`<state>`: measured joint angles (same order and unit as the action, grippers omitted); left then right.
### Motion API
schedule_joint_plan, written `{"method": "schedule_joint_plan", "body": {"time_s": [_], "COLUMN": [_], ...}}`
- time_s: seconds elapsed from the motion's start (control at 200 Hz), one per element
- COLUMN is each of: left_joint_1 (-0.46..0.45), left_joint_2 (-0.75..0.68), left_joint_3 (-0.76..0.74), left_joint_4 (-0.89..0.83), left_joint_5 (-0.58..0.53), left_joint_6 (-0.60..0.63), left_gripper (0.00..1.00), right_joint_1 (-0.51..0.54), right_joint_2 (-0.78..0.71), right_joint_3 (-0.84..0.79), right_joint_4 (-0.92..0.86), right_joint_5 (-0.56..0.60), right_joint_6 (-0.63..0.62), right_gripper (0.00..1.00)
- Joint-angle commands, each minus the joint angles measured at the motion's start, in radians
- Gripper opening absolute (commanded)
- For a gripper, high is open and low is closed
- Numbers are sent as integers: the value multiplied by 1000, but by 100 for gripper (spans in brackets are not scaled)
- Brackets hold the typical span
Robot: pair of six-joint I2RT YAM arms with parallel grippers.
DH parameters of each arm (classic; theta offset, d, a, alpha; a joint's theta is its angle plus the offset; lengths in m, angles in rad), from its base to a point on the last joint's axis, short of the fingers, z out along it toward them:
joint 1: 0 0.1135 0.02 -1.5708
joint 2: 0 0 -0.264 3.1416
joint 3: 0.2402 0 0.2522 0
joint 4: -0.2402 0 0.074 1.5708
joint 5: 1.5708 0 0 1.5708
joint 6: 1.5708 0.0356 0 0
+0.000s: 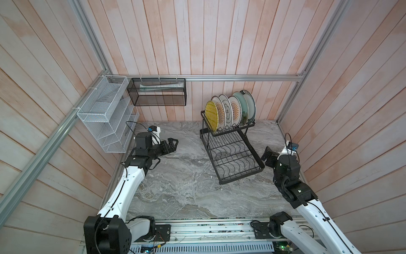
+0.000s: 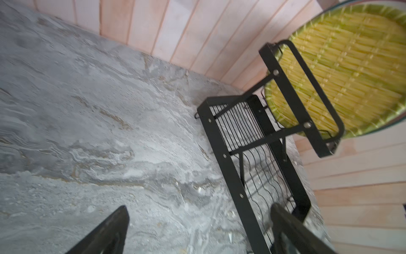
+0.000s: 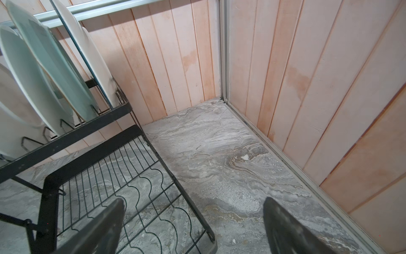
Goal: Load the plates into the dish rack
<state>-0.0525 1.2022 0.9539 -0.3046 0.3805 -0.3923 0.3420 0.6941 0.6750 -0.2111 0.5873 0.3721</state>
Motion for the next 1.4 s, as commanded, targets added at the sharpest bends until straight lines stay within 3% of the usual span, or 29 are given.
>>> {"method": "schedule_joint_plan", "body": {"time_s": [0.0,0.205,0.51,0.965,1.065,1.165,1.29,1.395], "left_joint_1": [31,32,37,86,97,98,106,106], "left_joint_2": [-13,-73,-52,201,265,366,334,330], "left_joint_3": [-106,-282,-538,-634,-696,-797,-760,-674], "left_joint_4": [126,342,803,1229,1397,1709,1581,1420], "left_joint_5": [-98,-276,-362,-281,-333,-425,-417,-341], "left_joint_6": [61,185,333,390,360,322,322,340], "left_gripper": [100,100,100,100,100,100,100,100], "right_joint_1": [-32,-88,-136,-155,-173,-196,-233,-271], "right_joint_2": [-22,-16,37,62,66,71,79,79], "right_joint_3": [-17,-52,-80,-116,-123,-140,-171,-213], "right_joint_4": [23,62,100,138,145,163,204,260], "right_joint_5": [35,-28,-107,-136,-165,-218,-275,-315], "right_joint_6": [-35,-43,-61,-76,-76,-83,-81,-85], "right_gripper": [98,98,98,98,98,98,98,98]}}
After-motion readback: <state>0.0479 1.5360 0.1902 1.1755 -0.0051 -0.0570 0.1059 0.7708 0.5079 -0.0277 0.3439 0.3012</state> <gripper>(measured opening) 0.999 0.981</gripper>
